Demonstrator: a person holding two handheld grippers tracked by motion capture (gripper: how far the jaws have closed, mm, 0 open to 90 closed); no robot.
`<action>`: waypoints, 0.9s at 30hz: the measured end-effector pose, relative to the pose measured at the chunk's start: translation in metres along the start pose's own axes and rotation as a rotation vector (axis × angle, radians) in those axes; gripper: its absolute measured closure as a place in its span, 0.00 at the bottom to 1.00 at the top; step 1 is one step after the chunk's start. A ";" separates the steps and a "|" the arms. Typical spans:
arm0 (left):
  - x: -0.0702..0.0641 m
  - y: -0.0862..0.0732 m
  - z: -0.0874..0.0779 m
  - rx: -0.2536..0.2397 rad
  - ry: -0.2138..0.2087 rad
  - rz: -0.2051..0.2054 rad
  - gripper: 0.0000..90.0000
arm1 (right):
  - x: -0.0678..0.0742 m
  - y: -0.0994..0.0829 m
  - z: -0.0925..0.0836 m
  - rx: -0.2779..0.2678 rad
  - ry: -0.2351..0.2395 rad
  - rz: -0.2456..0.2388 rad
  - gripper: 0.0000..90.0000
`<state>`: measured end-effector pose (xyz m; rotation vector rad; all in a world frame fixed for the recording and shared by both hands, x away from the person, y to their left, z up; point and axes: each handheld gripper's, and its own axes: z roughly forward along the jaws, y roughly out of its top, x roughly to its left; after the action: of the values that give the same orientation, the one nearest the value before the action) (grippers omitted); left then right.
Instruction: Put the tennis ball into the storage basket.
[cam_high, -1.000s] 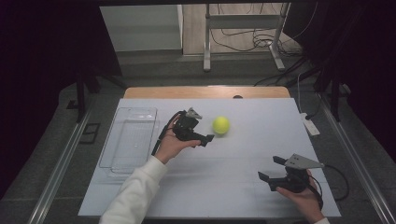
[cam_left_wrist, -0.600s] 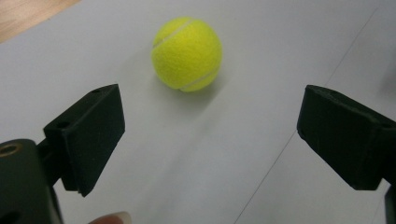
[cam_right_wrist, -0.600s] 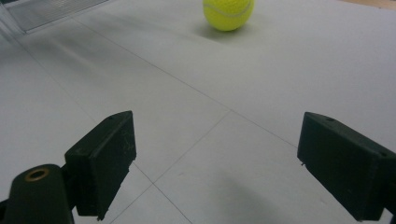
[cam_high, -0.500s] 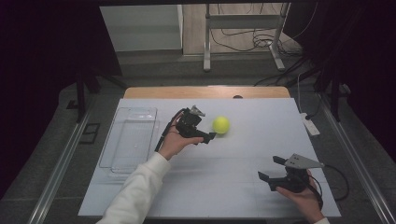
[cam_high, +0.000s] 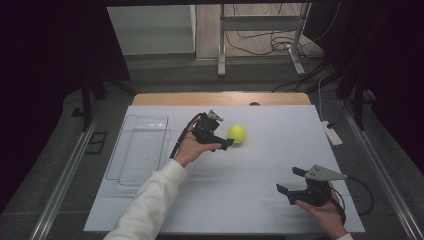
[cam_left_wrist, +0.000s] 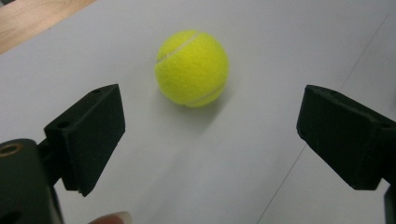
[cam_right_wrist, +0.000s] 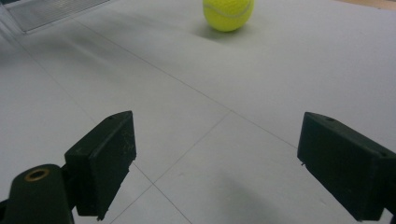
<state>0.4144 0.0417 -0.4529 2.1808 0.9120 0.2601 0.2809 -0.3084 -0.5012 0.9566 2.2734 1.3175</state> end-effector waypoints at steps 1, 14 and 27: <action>0.000 0.000 0.001 0.001 0.000 -0.002 0.10 | 0.000 0.000 0.000 0.000 0.000 0.000 0.13; -0.001 0.011 0.012 0.019 -0.003 0.007 0.10 | 0.000 0.000 0.000 0.000 0.001 -0.001 0.13; 0.004 0.015 0.029 0.041 -0.012 0.000 0.10 | -0.001 0.000 0.000 0.003 -0.001 0.000 0.13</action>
<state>0.4379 0.0211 -0.4625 2.2180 0.9181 0.2292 0.2814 -0.3092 -0.5015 0.9583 2.2756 1.3136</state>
